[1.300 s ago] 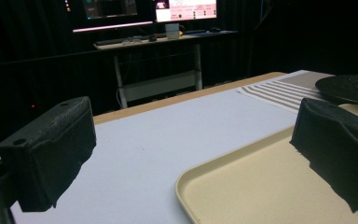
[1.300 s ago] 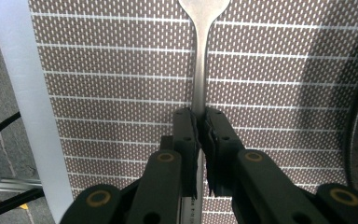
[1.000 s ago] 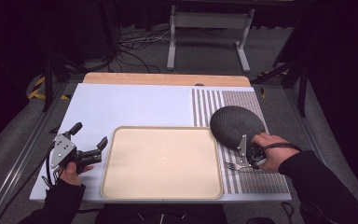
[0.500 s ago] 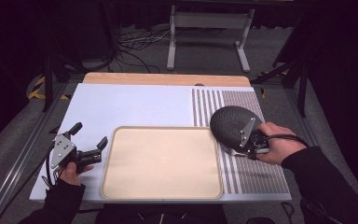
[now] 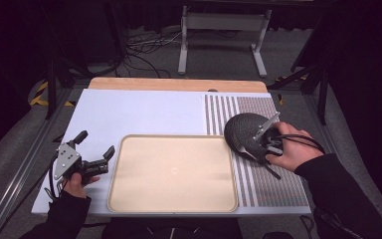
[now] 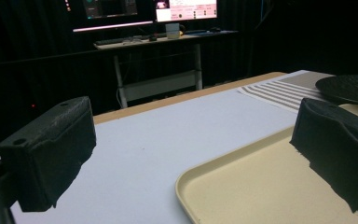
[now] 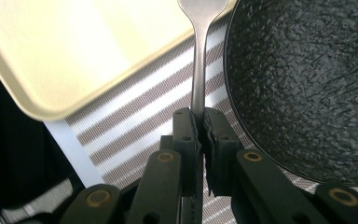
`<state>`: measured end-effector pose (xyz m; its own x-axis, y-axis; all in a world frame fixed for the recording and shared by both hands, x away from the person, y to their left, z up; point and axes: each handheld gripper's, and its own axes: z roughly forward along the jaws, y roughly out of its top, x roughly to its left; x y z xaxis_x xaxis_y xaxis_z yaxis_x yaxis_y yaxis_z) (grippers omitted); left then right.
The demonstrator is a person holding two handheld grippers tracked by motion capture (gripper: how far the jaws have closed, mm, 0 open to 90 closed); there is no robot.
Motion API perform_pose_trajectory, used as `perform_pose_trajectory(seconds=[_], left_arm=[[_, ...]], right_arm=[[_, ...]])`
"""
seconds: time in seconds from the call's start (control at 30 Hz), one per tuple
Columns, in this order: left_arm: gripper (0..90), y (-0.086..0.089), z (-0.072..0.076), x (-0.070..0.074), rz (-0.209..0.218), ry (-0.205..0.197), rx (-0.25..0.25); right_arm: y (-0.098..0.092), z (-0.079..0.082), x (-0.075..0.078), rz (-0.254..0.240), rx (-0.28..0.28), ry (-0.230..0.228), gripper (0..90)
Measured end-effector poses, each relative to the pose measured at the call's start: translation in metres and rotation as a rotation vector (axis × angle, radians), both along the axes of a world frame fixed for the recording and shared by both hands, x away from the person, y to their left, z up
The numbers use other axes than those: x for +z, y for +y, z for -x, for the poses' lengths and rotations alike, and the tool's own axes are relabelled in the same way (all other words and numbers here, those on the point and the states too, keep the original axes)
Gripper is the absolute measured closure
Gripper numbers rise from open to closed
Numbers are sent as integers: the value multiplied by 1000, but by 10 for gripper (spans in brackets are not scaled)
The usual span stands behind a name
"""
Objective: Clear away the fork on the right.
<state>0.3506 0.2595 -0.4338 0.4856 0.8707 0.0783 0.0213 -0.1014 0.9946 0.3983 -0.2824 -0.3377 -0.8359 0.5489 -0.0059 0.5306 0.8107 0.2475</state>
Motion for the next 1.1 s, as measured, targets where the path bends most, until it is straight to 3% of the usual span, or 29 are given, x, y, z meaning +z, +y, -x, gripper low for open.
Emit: perform_pose_trajectory(seconds=[0.27,0.5,1.1], left_arm=[[5,0,0,0,-1,0,0],[5,0,0,0,0,0,-1],[5,1,0,0,1,-1,-2]], right_arm=[[13,-1,4,-83,-119,14,845],[26,-4,7,-158,-229,54,845],[74,-11,1,-181,-305,115,844]])
